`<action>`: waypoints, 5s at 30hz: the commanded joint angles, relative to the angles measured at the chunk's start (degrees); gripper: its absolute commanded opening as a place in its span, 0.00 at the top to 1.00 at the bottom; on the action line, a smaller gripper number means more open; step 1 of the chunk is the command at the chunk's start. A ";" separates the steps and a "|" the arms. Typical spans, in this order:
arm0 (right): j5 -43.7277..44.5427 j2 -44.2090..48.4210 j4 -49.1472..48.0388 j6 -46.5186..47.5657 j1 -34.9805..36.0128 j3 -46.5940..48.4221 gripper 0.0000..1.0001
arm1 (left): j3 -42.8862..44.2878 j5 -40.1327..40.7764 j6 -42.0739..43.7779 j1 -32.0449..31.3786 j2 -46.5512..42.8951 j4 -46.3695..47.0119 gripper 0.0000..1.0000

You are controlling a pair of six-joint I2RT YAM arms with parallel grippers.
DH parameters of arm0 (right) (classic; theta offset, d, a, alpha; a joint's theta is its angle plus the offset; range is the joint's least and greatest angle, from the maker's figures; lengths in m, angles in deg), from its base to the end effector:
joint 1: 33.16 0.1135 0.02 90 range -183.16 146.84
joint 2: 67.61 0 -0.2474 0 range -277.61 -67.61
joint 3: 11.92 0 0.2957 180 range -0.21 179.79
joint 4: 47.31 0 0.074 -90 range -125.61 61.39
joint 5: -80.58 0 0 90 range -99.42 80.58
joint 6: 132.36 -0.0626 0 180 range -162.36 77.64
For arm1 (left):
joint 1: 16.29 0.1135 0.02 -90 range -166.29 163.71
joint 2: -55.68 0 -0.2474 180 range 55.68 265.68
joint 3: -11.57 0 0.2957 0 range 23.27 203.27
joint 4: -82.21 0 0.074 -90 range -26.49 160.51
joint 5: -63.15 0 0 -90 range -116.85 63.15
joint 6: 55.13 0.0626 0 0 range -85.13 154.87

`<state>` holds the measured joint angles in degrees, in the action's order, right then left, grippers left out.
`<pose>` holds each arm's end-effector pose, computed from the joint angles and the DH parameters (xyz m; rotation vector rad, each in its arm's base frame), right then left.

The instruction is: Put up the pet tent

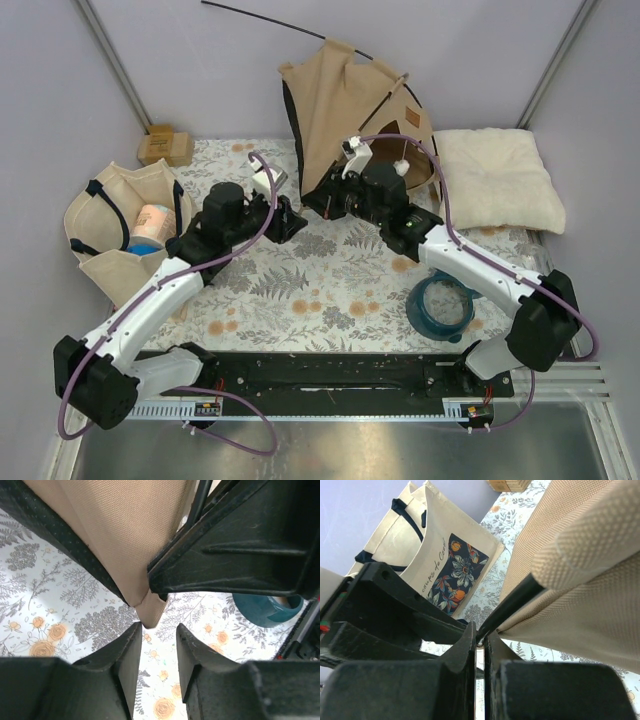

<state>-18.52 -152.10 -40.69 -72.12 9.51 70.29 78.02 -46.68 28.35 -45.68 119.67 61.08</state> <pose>0.3064 0.2959 0.3270 -0.3317 1.8163 1.0494 0.2796 -0.1818 0.3060 0.6208 1.8463 -0.7490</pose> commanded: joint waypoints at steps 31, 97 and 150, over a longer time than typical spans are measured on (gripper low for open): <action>21.04 19.71 19.39 10.24 1.89 -5.64 0.23 | -0.77 0.50 -10.70 6.89 -0.89 13.91 0.21; -10.66 26.57 42.62 16.49 -12.35 -12.04 1.00 | 23.48 -38.36 -15.98 27.01 22.06 36.95 0.49; -3.29 8.64 24.24 -12.17 -3.04 7.37 1.00 | -19.41 14.47 -13.52 -9.02 1.93 39.23 0.46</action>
<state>-24.91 -143.42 -12.39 -83.81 6.21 74.44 55.68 -36.67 12.94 -54.49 120.83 96.49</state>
